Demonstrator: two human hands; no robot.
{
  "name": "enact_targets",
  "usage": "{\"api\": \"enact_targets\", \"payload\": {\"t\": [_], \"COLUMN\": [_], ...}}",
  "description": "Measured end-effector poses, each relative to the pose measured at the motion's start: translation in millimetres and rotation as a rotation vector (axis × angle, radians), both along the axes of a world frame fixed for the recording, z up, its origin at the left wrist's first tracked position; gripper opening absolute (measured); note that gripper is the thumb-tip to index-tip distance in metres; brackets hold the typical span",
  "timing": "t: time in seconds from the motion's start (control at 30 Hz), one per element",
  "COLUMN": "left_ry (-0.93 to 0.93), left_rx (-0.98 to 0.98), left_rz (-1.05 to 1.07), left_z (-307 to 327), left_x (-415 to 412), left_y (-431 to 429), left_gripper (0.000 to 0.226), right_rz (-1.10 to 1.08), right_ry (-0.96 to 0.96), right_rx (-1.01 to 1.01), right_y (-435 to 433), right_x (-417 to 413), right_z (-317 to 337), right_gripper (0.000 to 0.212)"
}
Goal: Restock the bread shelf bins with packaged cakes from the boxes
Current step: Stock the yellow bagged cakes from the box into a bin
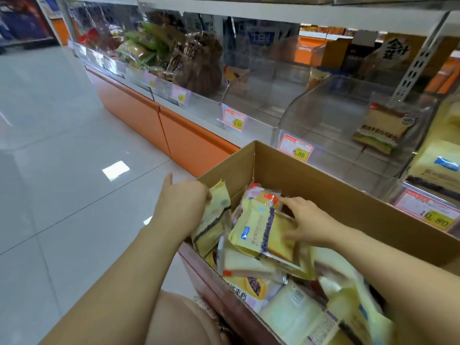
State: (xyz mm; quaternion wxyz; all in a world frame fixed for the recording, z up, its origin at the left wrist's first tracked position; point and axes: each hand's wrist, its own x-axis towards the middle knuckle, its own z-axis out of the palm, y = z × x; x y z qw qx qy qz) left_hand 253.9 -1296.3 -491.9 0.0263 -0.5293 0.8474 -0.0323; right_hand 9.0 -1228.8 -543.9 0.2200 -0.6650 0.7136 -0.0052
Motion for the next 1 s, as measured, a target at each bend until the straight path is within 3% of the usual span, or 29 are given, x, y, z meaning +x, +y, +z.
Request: {"api": "enact_targets", "payload": {"t": [0.17, 0.23, 0.33, 0.5, 0.67, 0.9, 1.0], "left_ry": [0.416, 0.560, 0.648, 0.720, 0.781, 0.906, 0.965], "left_rx": [-0.242, -0.350, -0.349, -0.415, -0.446, -0.531, -0.591], "left_rz": [-0.073, -0.124, -0.162, -0.263, -0.290, -0.527, -0.625], "left_z": [6, 4, 4, 21, 47, 105, 129], "left_x": [-4, -1, -1, -11, -40, -103, -137], "left_y": [-1, 0, 6, 19, 36, 74, 94], "left_gripper": [0.029, 0.026, 0.026, 0.033, 0.024, 0.023, 0.034], "right_rz": [-0.156, -0.157, -0.133, -0.175, -0.284, -0.433, -0.538], "right_ry": [-0.187, -0.213, -0.217, -0.122, -0.117, -0.173, -0.197], "right_rx": [0.244, 0.278, 0.259, 0.021, -0.223, -0.515, -0.662], "right_y": [0, 2, 7, 30, 74, 150, 181], "right_x": [-12, -11, -6, -3, -25, -73, -93], "right_z": [-13, -13, -7, 31, 79, 137, 153], "right_gripper": [0.110, 0.098, 0.063, 0.045, 0.057, 0.056, 0.055]}}
